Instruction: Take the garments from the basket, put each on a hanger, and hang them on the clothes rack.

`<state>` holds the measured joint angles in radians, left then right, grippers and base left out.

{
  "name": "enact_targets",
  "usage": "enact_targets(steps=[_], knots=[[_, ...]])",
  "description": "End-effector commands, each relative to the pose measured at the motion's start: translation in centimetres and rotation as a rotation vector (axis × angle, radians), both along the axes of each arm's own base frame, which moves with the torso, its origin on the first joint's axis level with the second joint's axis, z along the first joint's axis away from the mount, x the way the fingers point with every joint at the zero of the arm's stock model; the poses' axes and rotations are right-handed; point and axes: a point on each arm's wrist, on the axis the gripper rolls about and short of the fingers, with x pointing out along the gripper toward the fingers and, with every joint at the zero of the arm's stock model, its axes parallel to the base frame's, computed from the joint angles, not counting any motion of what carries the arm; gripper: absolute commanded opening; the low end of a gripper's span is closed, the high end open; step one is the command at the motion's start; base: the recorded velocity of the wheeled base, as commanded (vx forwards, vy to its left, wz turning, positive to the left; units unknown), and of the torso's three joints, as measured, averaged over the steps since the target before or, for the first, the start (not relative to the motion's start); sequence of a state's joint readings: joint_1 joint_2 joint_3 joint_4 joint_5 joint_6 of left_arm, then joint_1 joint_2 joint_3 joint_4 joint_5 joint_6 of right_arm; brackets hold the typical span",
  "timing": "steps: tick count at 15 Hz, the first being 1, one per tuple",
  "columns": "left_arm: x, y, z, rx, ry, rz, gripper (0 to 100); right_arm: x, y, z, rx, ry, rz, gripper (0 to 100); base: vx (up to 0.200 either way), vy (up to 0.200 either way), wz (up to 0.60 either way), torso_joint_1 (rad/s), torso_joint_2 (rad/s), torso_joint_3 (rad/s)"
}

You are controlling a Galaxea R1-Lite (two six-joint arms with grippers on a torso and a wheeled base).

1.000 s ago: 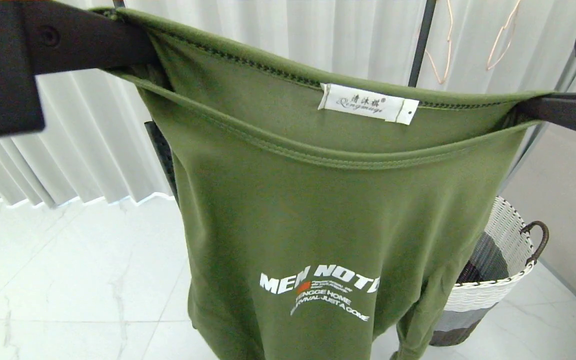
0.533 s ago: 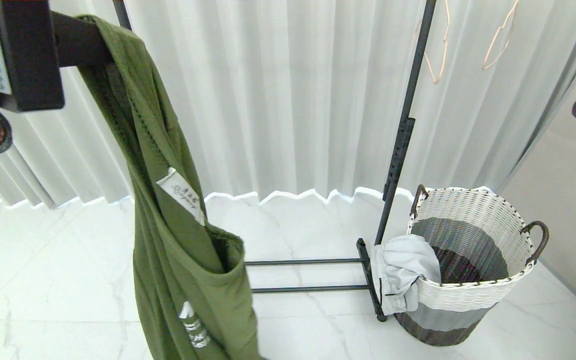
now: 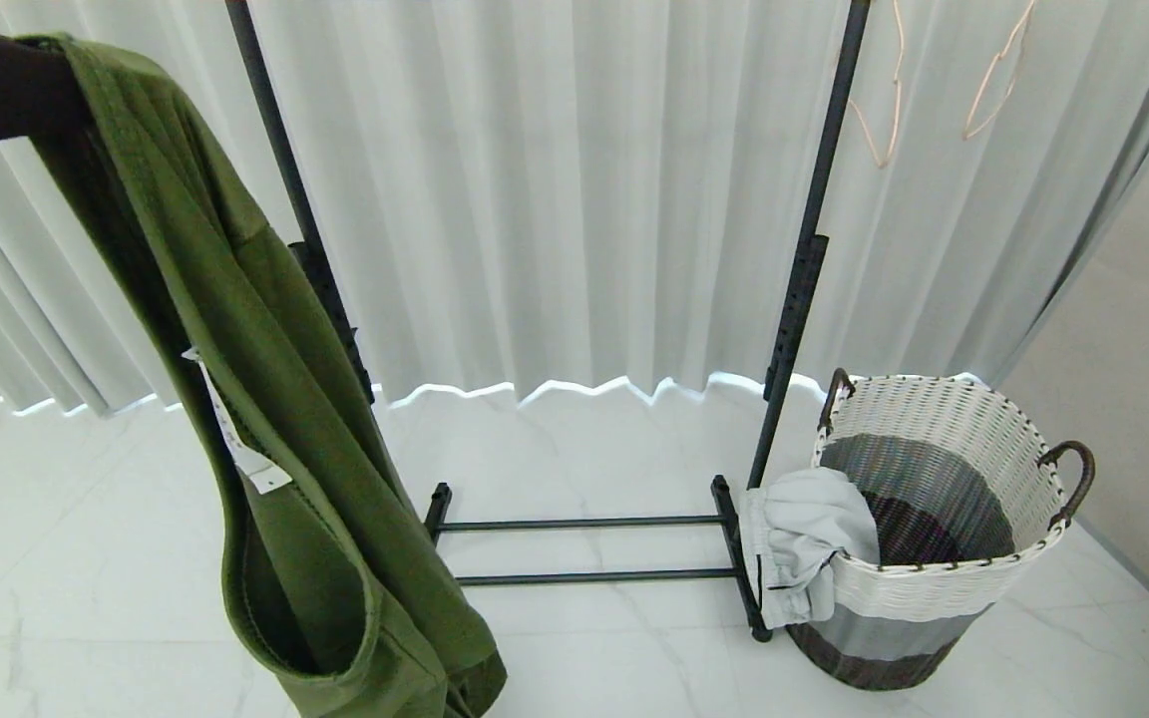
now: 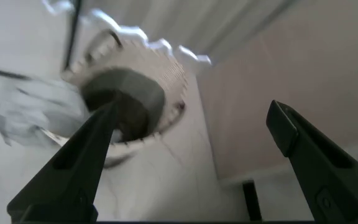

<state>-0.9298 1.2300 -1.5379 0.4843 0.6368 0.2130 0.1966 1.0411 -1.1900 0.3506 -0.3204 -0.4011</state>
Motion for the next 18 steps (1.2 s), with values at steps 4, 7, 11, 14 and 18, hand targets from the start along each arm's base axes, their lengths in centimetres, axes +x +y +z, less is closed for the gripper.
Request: enact_targets(steps=[4, 7, 11, 14, 18], knots=[[1.0, -0.2, -0.9, -0.015, -0.021, 0.046, 0, -0.6, -0.8, -1.1, -0.009, 0.023, -0.070, 100, 0.000, 0.000, 0.00, 0.000, 0.00, 0.000], [2.0, 0.4, -0.2, -0.044, -0.074, 0.099, 0, -0.9, -0.9, -1.0, 0.000, 0.010, -0.065, 100, 0.000, 0.000, 0.00, 0.000, 0.00, 0.000], [1.9, 0.5, -0.6, -0.004, -0.075, 0.074, 0, -0.9, -0.9, -1.0, 0.028, 0.007, -0.071, 100, 0.000, 0.000, 0.00, 0.000, 0.00, 0.000], [1.9, 0.5, -0.8, 0.003, -0.072, 0.073, 0, -0.9, -0.9, -1.0, 0.047, 0.003, -0.071, 100, 0.000, 0.000, 0.00, 0.010, -0.09, -0.073], [1.7, 0.7, -0.7, 0.001, -0.078, 0.075, 0, -0.9, -0.8, -0.9, 0.070, -0.003, -0.065, 100, 0.000, 0.000, 0.00, 0.071, -0.31, -0.312]])
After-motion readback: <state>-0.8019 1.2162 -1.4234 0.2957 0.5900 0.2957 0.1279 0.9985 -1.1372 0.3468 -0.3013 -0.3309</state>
